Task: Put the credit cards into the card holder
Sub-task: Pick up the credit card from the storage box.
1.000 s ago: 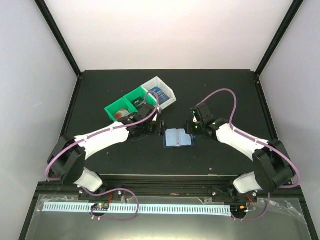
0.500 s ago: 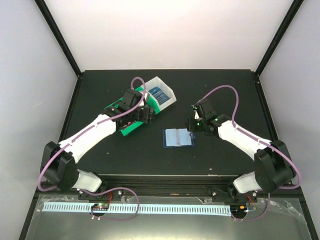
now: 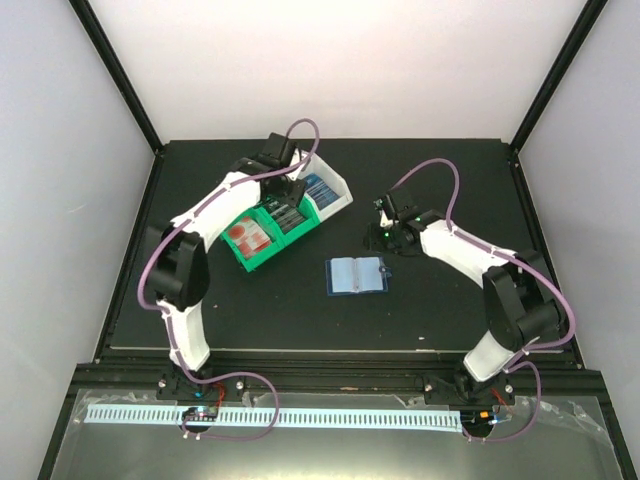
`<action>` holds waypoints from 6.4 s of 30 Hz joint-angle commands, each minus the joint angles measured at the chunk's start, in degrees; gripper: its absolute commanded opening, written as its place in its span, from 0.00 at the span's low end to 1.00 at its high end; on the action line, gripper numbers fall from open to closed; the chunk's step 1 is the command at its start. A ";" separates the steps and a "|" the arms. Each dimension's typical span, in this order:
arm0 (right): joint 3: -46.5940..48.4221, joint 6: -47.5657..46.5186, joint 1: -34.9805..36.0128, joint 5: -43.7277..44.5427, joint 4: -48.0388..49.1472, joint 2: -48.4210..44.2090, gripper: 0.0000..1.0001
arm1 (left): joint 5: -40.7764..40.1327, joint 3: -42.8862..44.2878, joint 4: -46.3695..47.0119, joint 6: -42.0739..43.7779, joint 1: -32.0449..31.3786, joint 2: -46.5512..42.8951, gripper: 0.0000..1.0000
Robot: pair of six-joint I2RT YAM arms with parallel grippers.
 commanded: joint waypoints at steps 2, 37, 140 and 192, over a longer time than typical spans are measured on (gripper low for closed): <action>2.45 -0.41 -0.15 -1.36 -1.39 1.58 0.43 | -4.58 7.18 -6.24 13.74 0.10 7.69 0.52; 0.85 0.51 -0.17 -4.63 2.48 4.68 0.44 | -15.66 16.70 -8.17 25.75 3.71 24.75 0.44; 1.30 0.53 -0.15 -5.17 2.82 6.19 0.44 | -0.09 32.49 -26.79 25.24 10.37 31.87 0.39; 1.29 0.63 -0.15 -5.42 2.89 6.28 0.44 | 2.49 33.28 -27.41 24.27 13.24 28.33 0.36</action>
